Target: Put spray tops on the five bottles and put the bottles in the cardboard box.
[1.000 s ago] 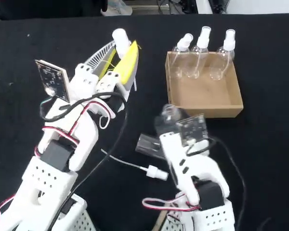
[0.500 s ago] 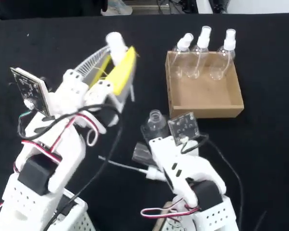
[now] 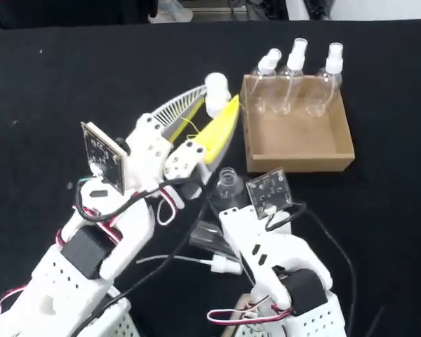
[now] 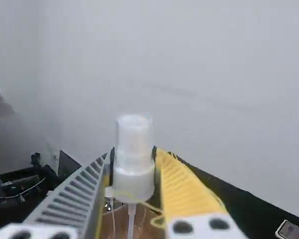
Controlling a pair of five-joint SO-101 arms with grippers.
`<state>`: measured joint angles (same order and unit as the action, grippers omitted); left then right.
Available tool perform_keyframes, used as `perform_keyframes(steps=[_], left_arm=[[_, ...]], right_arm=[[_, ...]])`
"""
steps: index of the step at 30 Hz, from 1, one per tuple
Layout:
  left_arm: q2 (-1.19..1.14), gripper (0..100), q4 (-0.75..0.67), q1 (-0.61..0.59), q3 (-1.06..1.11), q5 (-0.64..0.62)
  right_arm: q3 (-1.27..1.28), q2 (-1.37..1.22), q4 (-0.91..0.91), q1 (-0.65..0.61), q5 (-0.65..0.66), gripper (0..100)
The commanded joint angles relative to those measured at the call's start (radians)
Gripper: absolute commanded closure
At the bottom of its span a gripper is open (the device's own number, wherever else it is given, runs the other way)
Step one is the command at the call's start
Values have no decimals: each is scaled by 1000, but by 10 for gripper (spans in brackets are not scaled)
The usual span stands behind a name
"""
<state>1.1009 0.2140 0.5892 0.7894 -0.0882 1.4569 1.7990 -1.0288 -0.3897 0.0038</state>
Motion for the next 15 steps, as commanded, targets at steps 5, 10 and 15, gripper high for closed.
perform_keyframes(steps=[5,10,15], left_arm=[[-49,968,-34,28,-7,8],[-87,968,-34,39,-7,-72],[-95,968,-34,35,-7,-101]], right_arm=[[-51,87,17,-12,-8,988],[-51,87,37,-9,-8,988],[-51,87,46,-8,-11,988]])
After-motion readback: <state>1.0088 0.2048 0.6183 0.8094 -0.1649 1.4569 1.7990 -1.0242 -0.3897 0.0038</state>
